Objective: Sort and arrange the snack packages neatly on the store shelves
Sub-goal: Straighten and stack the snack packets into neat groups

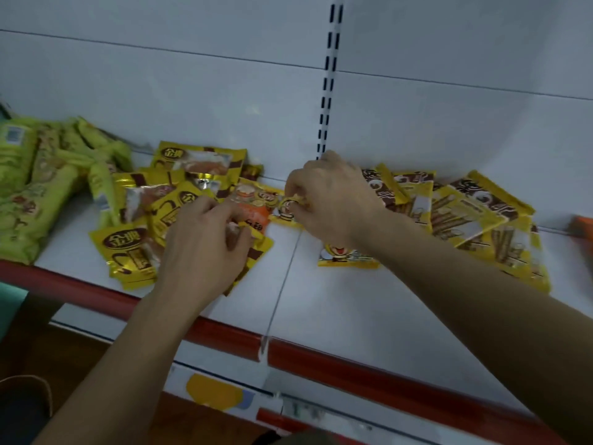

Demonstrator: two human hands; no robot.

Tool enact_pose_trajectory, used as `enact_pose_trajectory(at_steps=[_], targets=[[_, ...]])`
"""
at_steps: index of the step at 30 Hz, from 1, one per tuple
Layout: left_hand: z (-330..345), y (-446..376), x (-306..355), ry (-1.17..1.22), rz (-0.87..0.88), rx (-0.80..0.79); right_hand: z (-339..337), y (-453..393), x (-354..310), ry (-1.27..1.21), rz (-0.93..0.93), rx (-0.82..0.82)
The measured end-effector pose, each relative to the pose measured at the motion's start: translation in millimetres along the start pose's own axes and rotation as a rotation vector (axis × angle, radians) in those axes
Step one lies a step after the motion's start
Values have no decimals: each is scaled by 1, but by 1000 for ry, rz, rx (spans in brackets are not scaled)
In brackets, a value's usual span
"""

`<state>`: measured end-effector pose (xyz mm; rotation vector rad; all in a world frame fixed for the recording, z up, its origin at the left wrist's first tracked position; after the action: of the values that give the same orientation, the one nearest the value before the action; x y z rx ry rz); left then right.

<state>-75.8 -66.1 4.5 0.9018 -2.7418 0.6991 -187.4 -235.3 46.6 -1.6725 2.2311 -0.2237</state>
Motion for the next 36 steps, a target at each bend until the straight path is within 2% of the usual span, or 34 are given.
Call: enact_pose_trajectory(at_steps=[3,6,8,11,12,16,18,20,22,24,27,29,32,34,36], targets=[[4,3,-5,-8,45,-23,21,-14,-11,269,109,-99],[7,5,-7,5,65,-16,29,-19,-13,287,240,-158],[6,4,-7,69,76,26,29,-21,-13,268,242,-73],[-1,-2,-3,233,74,103,21,-19,-17,123,239,162],[-3,-5,0,272,78,110,19,-18,-17,119,237,180],[0,-15,6,271,98,69,23,-16,-24,304,280,-118],[1,-17,9,298,110,58,28,-14,-23,308,310,-121],[2,-17,11,332,118,63,30,-12,-21,291,315,-47],[3,-17,12,403,85,54,28,-10,-16,221,302,119],[3,-17,14,569,-28,9,18,-5,-14,38,279,301],[-1,-16,30,1115,-306,-154,3,7,-23,-190,150,450],[-4,-15,42,1340,-382,-198,-3,16,-34,-248,40,451],[-4,-10,51,1345,-370,-102,-11,33,-37,-435,11,455],[-4,-5,55,1332,-392,-39,-21,47,-31,-618,166,517],[-8,0,64,1291,-329,-23,-30,61,-18,-735,357,609]])
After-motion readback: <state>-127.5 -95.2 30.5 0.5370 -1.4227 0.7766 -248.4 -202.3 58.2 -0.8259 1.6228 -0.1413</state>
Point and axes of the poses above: each hand's wrist, its own y-axis away from the middle knuckle, its own z-axis out of the palm, x = y × z, the point moved 2 cm from there along -y, towards the middle knuckle, and after that the axes turned 3 degrees about -y, right-handed, at the moved point
